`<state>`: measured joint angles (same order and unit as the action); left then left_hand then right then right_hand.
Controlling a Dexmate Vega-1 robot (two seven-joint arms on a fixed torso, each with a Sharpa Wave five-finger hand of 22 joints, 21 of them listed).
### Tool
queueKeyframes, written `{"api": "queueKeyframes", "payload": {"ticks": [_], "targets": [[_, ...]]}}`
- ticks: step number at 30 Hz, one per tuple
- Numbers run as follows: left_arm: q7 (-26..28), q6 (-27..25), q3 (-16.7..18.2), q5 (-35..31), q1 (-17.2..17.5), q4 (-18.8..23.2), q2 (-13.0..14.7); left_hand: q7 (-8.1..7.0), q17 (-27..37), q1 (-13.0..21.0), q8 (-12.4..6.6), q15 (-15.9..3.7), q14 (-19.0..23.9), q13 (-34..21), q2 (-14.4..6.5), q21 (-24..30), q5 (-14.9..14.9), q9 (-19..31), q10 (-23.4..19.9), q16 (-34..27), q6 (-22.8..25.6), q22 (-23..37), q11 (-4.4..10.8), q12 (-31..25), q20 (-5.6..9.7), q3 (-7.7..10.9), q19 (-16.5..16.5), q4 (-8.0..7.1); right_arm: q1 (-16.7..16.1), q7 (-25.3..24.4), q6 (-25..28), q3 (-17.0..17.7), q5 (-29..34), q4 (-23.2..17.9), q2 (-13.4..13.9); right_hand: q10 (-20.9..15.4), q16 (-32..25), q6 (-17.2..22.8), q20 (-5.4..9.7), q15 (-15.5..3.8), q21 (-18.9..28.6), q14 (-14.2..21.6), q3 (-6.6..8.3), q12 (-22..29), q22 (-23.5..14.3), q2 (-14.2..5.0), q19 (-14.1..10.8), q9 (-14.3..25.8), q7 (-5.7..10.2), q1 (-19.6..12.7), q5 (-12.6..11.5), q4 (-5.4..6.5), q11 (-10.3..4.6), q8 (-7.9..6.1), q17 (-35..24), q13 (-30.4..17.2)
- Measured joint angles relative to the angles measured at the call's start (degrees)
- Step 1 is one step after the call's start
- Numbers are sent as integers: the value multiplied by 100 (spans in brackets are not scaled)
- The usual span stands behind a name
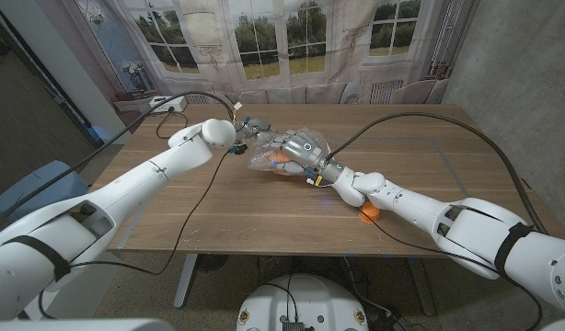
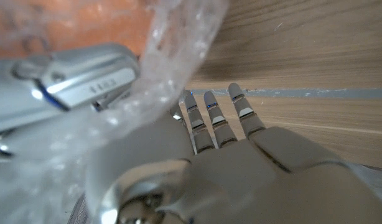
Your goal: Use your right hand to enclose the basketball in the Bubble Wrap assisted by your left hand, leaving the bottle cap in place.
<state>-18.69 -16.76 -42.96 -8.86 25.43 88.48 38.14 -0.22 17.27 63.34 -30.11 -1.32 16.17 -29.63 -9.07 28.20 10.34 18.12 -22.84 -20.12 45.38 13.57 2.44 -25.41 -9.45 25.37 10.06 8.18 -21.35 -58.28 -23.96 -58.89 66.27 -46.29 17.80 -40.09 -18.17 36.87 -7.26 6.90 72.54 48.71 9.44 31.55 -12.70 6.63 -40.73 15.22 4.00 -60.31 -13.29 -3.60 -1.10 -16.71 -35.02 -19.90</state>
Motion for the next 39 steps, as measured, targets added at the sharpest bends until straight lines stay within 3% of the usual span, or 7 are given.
{"api": "queueKeyframes", "payload": {"ticks": [9,17,20,22,24,32,39], "targets": [[-259,-59,-51,-27,-36,-64,-4,167,-91,-670,340,381,-428,16,-9,-98,0,-49,428,269,-766,-48,-319,316,-185,-275,-554,-323,161,617,-183,-380,-509,-70,127,25,44,10,23,-30,48,-30,12,-36,68,-89,23,-6,-10,89,0,67,-10,42,-33,51],[-608,-2,-54,162,-156,-206,0,15,-237,-1165,1632,660,-969,227,-106,-276,0,-432,1343,613,-3067,-120,-576,857,-247,-505,-1051,-430,242,942,-301,-532,-747,-98,173,164,84,-316,31,-112,90,52,-12,-179,148,-89,31,-90,104,89,0,92,16,282,-35,138],[-689,47,-6,267,-163,-208,26,-48,-265,-1350,1933,726,-1154,314,-150,-358,1,-564,1684,710,-3762,-133,-655,1051,-253,-616,-1239,-480,264,1020,-317,-573,-801,-108,186,245,90,-539,31,-143,91,82,-12,-273,172,-89,31,-155,125,89,0,92,60,417,-42,182],[-714,72,40,334,-163,-193,54,-70,-265,-1535,2013,764,-1314,368,-93,-425,0,-635,1865,756,-4147,-133,-690,1159,-256,-687,-1398,-506,270,1045,-319,-586,-813,-119,192,265,99,-666,31,-143,91,83,-19,-313,190,-89,31,-194,96,89,0,99,80,487,-51,208],[-724,119,132,441,-127,-112,106,-92,-289,-2218,2020,813,-1532,424,388,-524,-45,-685,2084,829,-4496,-133,-722,1260,-257,-797,-1638,-582,283,1095,-319,-605,-832,-141,201,293,142,-752,94,-175,91,53,-36,-361,206,-90,94,-228,49,89,0,115,52,531,-52,226],[-478,320,557,882,189,297,330,-294,-275,-2949,2020,912,-2161,569,414,-786,-45,-748,2702,903,-5184,-116,-777,1399,-261,-1044,-1981,-814,342,1295,-341,-637,-903,-179,208,577,258,-722,195,-319,-13,-92,-149,-631,245,-129,195,-299,127,128,0,194,-4,533,-69,309],[104,531,1142,1146,800,937,625,-316,-275,-3016,2005,891,-2181,572,347,-808,-45,-774,2701,903,-5206,-116,-778,1399,-261,-1078,-1981,-851,394,1984,-301,-585,-1062,-365,202,997,496,-1145,310,-663,-498,-435,-708,-1128,326,-501,310,-351,195,486,32,753,9,533,-27,443]]}}
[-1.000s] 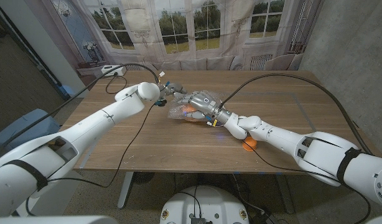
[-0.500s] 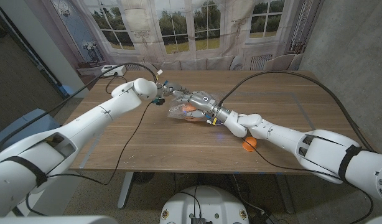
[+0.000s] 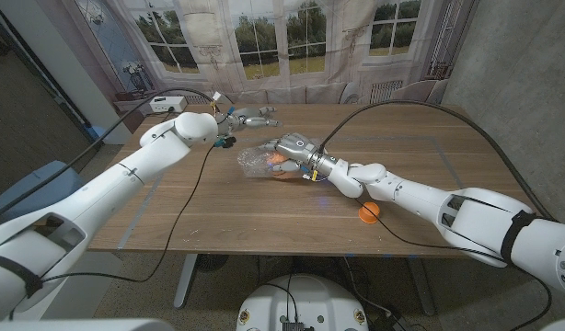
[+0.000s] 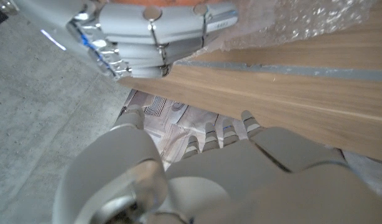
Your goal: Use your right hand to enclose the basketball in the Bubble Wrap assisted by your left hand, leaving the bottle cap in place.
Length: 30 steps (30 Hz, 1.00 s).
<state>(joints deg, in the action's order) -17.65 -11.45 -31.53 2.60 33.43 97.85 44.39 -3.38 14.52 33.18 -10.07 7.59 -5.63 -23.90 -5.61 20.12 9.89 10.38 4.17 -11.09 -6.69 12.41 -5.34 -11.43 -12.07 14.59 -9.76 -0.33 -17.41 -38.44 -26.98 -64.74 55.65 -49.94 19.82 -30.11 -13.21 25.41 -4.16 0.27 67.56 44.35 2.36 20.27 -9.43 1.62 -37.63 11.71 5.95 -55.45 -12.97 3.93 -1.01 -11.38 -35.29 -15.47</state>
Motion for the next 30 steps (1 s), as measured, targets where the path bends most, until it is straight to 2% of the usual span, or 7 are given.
{"api": "queueKeyframes", "payload": {"ticks": [2,3,5,13,18,23,30], "targets": [[99,31,72,37,95,90,44,0,0,0,-14,0,0,23,0,-22,0,0,0,0,0,0,0,0,0,15,0,-15,5,137,35,36,-42,-57,0,154,65,-185,115,-159,-267,-158,-265,-191,4,-232,115,-18,-7,115,-93,265,27,40,26,43],[151,51,102,59,133,126,63,0,0,0,-14,0,0,27,0,-22,0,0,0,0,0,0,0,0,0,16,0,-16,7,203,53,59,-67,-91,0,254,90,-289,295,-258,-424,-258,-426,-299,8,-272,294,-25,0,257,-151,362,32,41,46,61],[272,91,207,104,260,237,122,0,0,-1,-14,0,0,27,-1,-22,0,0,0,0,0,0,0,0,0,16,0,-16,13,444,122,130,-147,-189,0,436,115,-471,411,-434,-774,-421,-742,-498,26,-153,781,-26,0,840,-257,507,61,41,112,90],[515,167,404,197,504,468,252,0,-16,-23,-14,0,-62,27,-23,-22,0,0,55,0,0,-1,8,0,0,16,1,-16,26,1228,167,407,-538,-403,14,1053,199,-973,-301,-324,-1665,-1510,-1527,-884,-8,237,1645,-53,33,2243,-518,580,127,41,341,138],[597,220,454,232,569,499,285,31,-16,-22,-14,0,-61,27,-23,-22,0,0,83,0,-30,-1,-20,0,0,16,1,-15,40,1692,46,636,-961,-410,-17,1451,242,-1231,-560,-288,-2115,-2119,-1812,-948,-8,272,2095,-53,61,2678,-660,550,119,41,459,164],[661,288,492,257,611,499,300,39,-16,-22,-14,-20,-123,54,-23,-22,1,0,128,0,-51,26,-16,0,0,16,1,-15,61,2166,-173,888,-1509,-236,-129,1590,242,-1399,-766,-247,-2456,-2511,-1930,-948,-8,219,2424,-53,88,2881,-763,535,122,41,554,191],[772,439,534,326,647,470,303,-31,-43,-40,-14,-2,-224,80,-41,-43,1,1,308,0,-299,26,-36,22,0,16,1,-15,103,2505,-352,1208,-1966,105,-328,1848,242,-1472,-785,-141,-2723,-2772,-1967,-950,-7,120,2600,-52,114,3022,-832,499,111,41,657,218]]}}
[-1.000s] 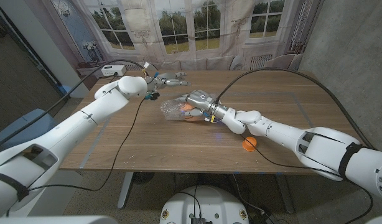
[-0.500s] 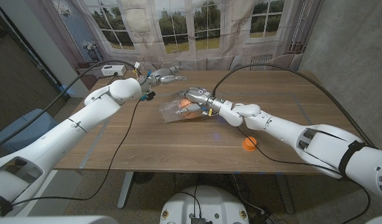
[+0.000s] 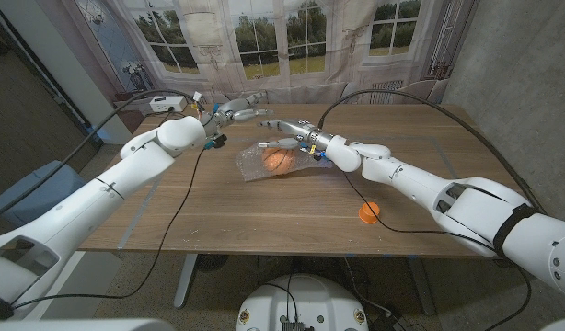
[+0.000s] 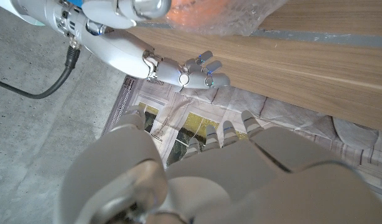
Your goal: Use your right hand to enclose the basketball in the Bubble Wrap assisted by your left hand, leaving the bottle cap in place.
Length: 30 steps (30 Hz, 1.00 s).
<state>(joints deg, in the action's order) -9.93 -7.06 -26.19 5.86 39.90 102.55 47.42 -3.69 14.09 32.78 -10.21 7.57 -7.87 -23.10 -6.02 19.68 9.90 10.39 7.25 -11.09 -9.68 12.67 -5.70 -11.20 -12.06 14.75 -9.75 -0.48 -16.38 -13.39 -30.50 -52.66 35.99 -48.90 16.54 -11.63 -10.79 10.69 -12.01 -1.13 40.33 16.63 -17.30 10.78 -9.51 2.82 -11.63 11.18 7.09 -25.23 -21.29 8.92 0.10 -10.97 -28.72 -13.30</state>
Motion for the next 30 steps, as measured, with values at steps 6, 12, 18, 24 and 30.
{"api": "queueKeyframes", "payload": {"ticks": [6,12,18,24,30], "targets": [[130,252,122,164,102,-171,-45,-111,-26,-97,30,-50,-154,48,27,-23,0,0,94,29,-22,0,29,0,0,-16,0,17,116,549,-384,260,-886,587,-288,198,3,-69,-8,41,-222,-291,-24,-19,0,-69,219,-27,38,67,-68,-24,-47,0,94,27],[286,576,243,390,205,-387,-162,-350,-70,-280,30,-81,-185,122,73,-23,0,1,162,29,-16,-1,98,0,0,-90,0,-56,266,768,-708,443,-1466,1231,-567,387,22,-100,4,41,-433,-572,-24,-19,1,-219,406,-27,68,58,-88,-25,-143,0,211,80],[412,992,409,741,365,-792,-425,-605,-113,-506,0,-134,-193,222,147,-23,0,-27,193,29,-27,-11,235,0,31,-210,-31,-128,435,945,-1033,630,-2216,1905,-842,448,22,-130,0,40,-475,-633,-24,-25,1,-274,409,-27,99,43,-117,-25,-143,0,244,80],[439,1514,536,1213,453,-1208,-696,-688,-159,-767,0,-195,-194,329,234,-23,11,-27,163,29,-27,-16,285,0,83,-343,-41,-214,554,1207,-1053,879,-2928,2383,-1079,448,22,-130,0,62,-517,-655,-7,-25,1,-349,409,-27,99,44,-117,-42,-144,0,271,106],[347,1896,601,1587,514,-1496,-861,-748,-217,-949,-39,-277,-193,441,319,-9,56,-55,111,29,-27,-43,378,-26,275,-452,-15,-276,576,1407,-930,1067,-3452,2568,-1199,447,22,-130,0,50,-538,-685,1,-25,1,-395,409,-49,99,29,-117,-49,-144,0,297,106]]}}
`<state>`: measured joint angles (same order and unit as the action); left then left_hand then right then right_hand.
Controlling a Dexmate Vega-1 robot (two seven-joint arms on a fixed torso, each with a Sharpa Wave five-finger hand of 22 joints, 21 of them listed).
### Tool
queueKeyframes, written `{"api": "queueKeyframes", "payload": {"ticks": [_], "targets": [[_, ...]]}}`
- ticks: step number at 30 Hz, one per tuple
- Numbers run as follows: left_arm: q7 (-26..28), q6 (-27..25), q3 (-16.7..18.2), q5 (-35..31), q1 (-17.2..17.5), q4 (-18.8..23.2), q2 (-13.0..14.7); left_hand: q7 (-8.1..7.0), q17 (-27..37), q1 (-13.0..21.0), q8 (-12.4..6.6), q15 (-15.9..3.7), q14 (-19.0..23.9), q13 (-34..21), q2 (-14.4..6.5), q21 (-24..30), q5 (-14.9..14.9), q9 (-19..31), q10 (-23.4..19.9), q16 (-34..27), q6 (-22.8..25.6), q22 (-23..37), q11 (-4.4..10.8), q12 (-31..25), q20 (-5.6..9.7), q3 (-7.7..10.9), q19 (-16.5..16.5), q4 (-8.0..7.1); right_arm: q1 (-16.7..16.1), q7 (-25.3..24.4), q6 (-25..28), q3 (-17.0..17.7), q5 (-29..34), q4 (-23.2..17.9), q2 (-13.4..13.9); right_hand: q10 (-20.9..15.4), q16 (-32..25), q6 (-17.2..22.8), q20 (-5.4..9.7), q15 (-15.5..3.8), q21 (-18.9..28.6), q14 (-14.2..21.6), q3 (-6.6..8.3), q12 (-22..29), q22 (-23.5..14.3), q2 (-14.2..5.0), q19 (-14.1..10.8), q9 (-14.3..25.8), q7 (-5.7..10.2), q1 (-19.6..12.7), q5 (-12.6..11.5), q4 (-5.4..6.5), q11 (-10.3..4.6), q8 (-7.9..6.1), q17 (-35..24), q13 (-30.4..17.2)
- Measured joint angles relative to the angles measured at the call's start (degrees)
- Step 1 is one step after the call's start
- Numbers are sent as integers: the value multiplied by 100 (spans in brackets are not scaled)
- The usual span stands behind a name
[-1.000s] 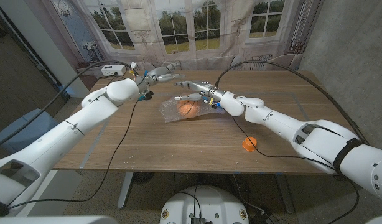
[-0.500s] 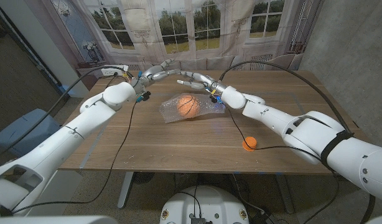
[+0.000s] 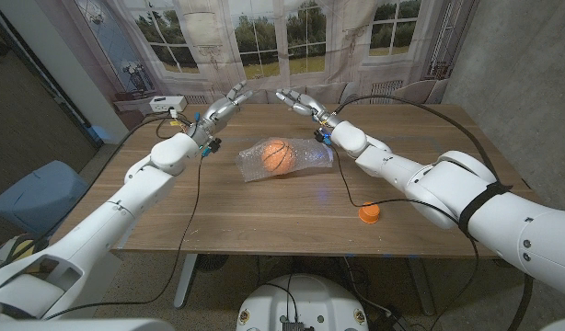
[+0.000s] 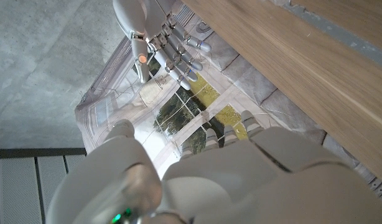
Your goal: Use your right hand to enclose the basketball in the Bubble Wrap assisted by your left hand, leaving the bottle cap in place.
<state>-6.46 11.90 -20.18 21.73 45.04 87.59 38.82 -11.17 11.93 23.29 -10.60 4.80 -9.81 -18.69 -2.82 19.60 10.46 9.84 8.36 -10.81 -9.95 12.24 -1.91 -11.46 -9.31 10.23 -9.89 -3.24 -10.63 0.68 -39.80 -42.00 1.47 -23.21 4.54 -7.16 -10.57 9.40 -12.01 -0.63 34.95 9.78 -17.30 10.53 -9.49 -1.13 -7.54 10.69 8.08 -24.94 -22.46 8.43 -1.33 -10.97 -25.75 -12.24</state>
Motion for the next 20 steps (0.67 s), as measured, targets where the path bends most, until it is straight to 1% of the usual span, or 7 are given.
{"api": "queueKeyframes", "payload": {"ticks": [2,4,8,10,12,14,20], "targets": [[-53,114,20,128,16,-107,-49,0,-22,-59,0,0,0,32,-14,14,0,0,-30,0,0,0,30,0,109,-35,5,-3,0,136,62,115,-296,67,-51,0,0,0,0,-11,-22,-11,0,0,0,-6,0,-4,0,6,0,0,0,0,25,0],[-137,249,43,289,31,-227,-91,0,-27,-82,0,0,0,60,8,14,0,0,-30,0,0,0,30,-2,166,-40,4,-8,-5,193,84,185,-427,92,-74,0,0,0,0,-11,-22,-10,0,0,0,-32,0,-4,0,-20,0,0,0,0,27,23],[-318,451,94,600,54,-427,-147,-22,-48,-93,0,-29,-28,89,19,14,0,0,-58,0,23,-13,5,-3,166,-49,5,-17,-67,337,125,383,-773,143,-127,-1,0,2,0,-10,-43,-10,1,0,0,-67,0,-4,-2,6,0,-1,0,0,53,27],[-432,552,127,768,69,-543,-178,-31,-48,-120,0,-62,-1,112,15,14,36,0,-95,0,32,-26,26,-3,164,-63,3,-32,-106,398,129,498,-955,152,-140,-1,0,22,0,-10,-43,-10,15,0,0,-67,0,-3,-22,5,0,-15,0,0,53,27],[-479,615,151,882,83,-604,-196,-58,-68,-149,-20,-62,-1,129,16,14,36,0,-95,0,64,-26,26,-3,125,-73,3,-41,-141,404,122,567,-1048,155,-141,-1,-29,22,4,-12,-65,-8,40,20,0,-120,-4,-4,-21,0,0,10,0,0,77,27],[-581,691,181,1034,110,-677,-216,-37,-75,-167,-22,-62,-1,142,31,14,36,0,-95,0,109,-26,26,-3,122,-87,5,-55,-206,363,72,660,-1142,149,-123,-24,-29,50,35,-55,-65,35,40,29,0,-120,-35,-4,-50,0,0,10,24,0,103,27],[-771,829,233,1385,180,-810,-233,-30,-74,-262,-22,-61,-1,195,24,14,57,1,-95,0,116,-26,26,-3,122,-127,5,-95,-397,137,-31,912,-1329,23,-33,-33,-29,106,14,-61,-93,45,56,51,1,-167,-56,-3,-61,-17,13,-6,32,0,159,54]]}}
